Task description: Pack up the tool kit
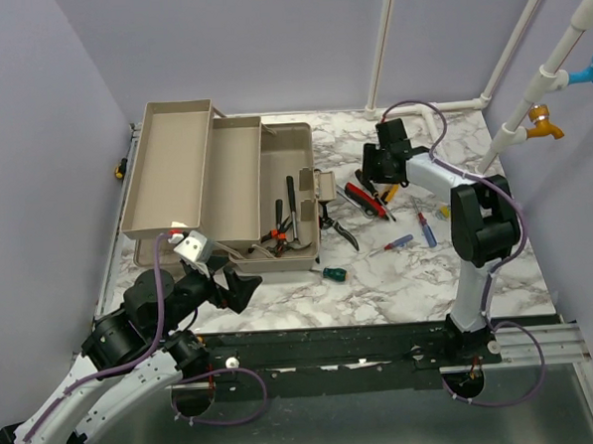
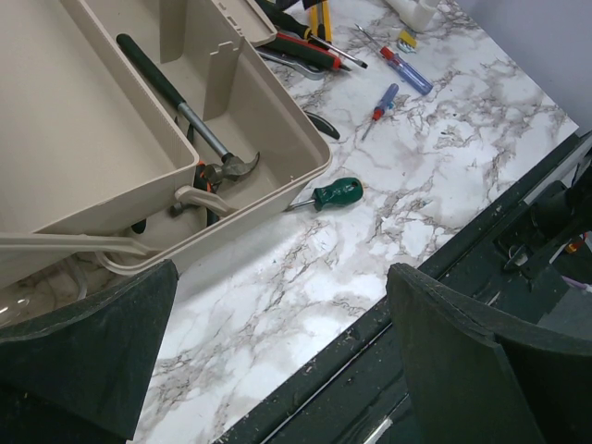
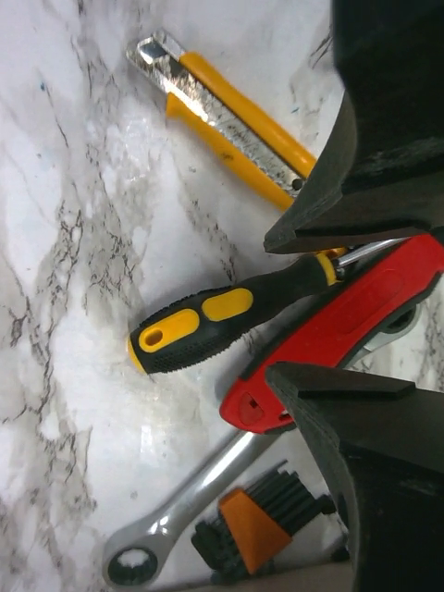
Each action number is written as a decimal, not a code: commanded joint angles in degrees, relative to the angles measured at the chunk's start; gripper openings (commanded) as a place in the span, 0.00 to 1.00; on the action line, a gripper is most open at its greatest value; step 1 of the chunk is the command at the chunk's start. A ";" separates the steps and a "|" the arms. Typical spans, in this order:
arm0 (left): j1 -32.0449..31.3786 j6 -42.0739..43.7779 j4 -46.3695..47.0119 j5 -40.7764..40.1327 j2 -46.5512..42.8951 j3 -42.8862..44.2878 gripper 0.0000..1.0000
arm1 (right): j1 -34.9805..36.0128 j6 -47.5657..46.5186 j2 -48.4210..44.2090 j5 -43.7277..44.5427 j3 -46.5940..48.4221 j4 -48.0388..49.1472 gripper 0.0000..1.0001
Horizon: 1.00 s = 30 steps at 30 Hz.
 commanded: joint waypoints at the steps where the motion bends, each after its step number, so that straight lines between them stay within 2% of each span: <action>1: -0.14 0.48 0.19 0.73 0.47 -0.32 0.99 | -0.02 -2.27 5.83 -4.75 2.68 -3.75 0.55; 3: -0.16 0.49 0.15 0.70 0.67 -0.25 0.99 | -0.02 -2.12 7.56 -5.07 3.09 -3.67 0.55; 5: -0.15 0.49 0.09 0.71 0.93 -0.25 0.99 | -0.02 -1.78 9.09 -4.98 3.84 -4.28 0.46; 8: -0.14 0.49 0.10 0.64 1.10 -0.26 0.99 | -0.02 -0.75 9.37 -5.02 4.31 -5.35 0.07; 9: -0.14 0.49 0.08 0.59 1.15 -0.21 0.99 | -0.02 -0.37 8.09 -5.30 3.49 -5.02 0.01; 14: -0.15 -1.83 1.56 0.83 2.79 0.11 0.99 | -0.02 2.34 -1.88 -12.46 -3.77 0.08 0.01; 21: -0.14 -10.79 7.60 4.18 10.18 1.52 0.99 | -0.02 6.12 -14.12 -21.18 -14.74 4.79 0.01; 25: -0.14 -15.27 16.43 5.62 15.10 0.59 0.99 | -0.02 9.49 -23.44 -32.44 -24.42 12.58 0.01; 30: -0.14 -20.27 25.83 5.47 22.90 1.45 0.99 | 0.57 16.62 -35.33 -48.47 -36.30 27.41 0.01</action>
